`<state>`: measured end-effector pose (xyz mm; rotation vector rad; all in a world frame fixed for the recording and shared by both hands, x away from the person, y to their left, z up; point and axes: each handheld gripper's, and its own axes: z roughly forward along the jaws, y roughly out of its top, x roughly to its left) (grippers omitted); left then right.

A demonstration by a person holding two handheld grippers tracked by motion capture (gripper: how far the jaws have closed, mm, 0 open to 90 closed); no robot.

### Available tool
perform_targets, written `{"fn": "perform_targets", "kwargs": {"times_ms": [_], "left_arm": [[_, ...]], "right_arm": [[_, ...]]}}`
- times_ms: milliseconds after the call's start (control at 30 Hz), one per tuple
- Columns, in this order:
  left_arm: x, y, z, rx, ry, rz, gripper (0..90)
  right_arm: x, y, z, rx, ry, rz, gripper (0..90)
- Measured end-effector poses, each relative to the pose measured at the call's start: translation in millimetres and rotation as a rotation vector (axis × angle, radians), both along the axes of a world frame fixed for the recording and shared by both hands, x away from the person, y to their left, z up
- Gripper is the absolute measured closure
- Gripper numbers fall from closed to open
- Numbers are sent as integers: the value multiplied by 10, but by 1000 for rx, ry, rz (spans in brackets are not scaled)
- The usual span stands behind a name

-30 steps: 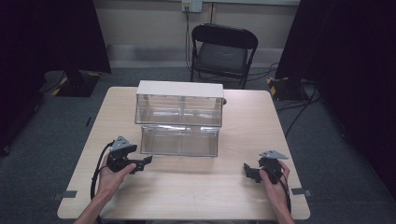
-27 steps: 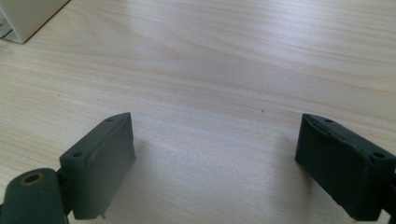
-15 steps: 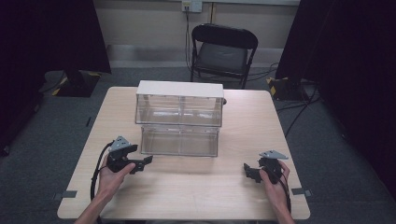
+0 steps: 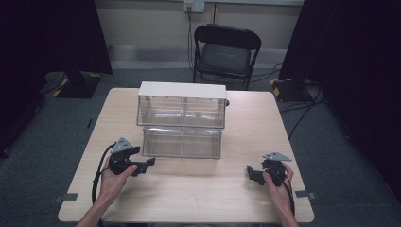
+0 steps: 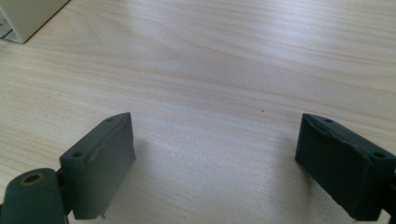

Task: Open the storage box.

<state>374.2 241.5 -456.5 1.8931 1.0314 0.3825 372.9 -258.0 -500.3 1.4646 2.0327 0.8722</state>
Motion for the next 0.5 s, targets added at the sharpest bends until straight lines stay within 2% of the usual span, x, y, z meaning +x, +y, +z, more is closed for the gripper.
{"fn": "perform_targets", "kwargs": {"times_ms": [500], "left_arm": [[9, -6, 34, -40, -12, 1, 159]], "right_arm": [[1, -1, 0, 0, 0, 1, 109]]}}
